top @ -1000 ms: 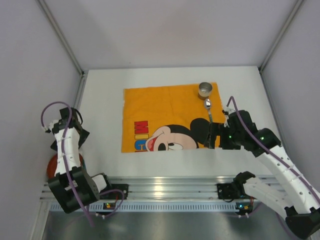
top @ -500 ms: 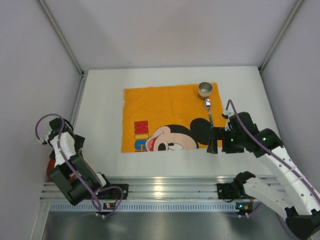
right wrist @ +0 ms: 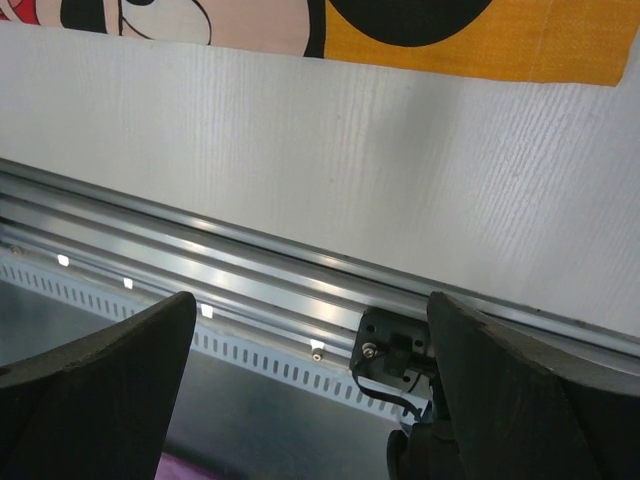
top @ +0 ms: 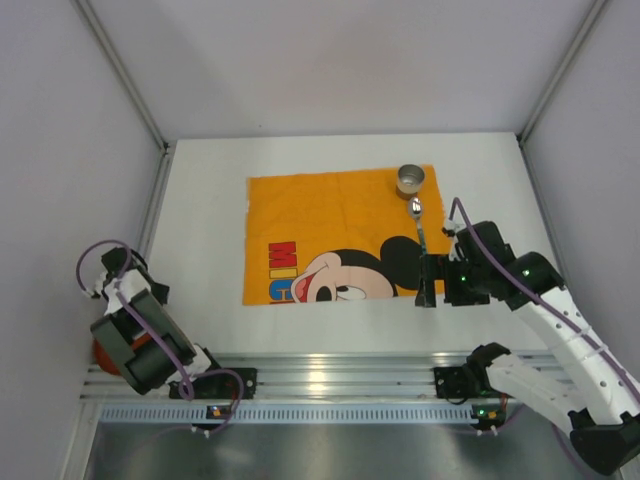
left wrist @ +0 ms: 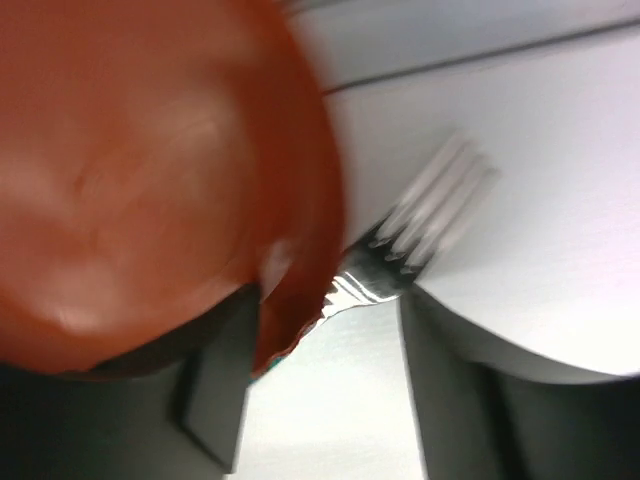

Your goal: Set the dinner table for one person

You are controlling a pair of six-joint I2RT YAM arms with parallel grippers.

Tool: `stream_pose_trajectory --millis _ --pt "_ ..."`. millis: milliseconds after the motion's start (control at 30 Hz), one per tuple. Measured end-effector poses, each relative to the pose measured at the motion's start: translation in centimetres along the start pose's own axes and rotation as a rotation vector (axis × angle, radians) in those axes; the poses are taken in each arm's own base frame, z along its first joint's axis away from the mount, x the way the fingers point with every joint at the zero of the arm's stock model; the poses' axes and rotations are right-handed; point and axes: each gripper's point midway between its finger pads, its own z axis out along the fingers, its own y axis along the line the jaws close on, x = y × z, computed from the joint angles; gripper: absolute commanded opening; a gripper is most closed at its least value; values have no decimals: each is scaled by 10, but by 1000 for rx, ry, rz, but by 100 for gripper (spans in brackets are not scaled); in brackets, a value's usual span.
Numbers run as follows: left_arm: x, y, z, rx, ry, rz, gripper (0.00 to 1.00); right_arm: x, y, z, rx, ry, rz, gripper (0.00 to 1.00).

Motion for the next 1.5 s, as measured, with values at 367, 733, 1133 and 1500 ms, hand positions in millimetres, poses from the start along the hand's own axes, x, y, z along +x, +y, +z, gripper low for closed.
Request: stream_pose_trajectory --millis 367,733,1133,1500 --pt "-6 -76 5 65 -139 149 34 0 -2 5 22 20 20 100" --pt "40 -248 -16 285 -151 367 26 -4 -5 0 42 -31 70 100" --pt "82 -330 -41 415 -96 648 78 -4 -6 0 43 -68 141 100" --pt "34 -303 -95 431 -199 696 79 -18 0 8 31 -94 172 100"
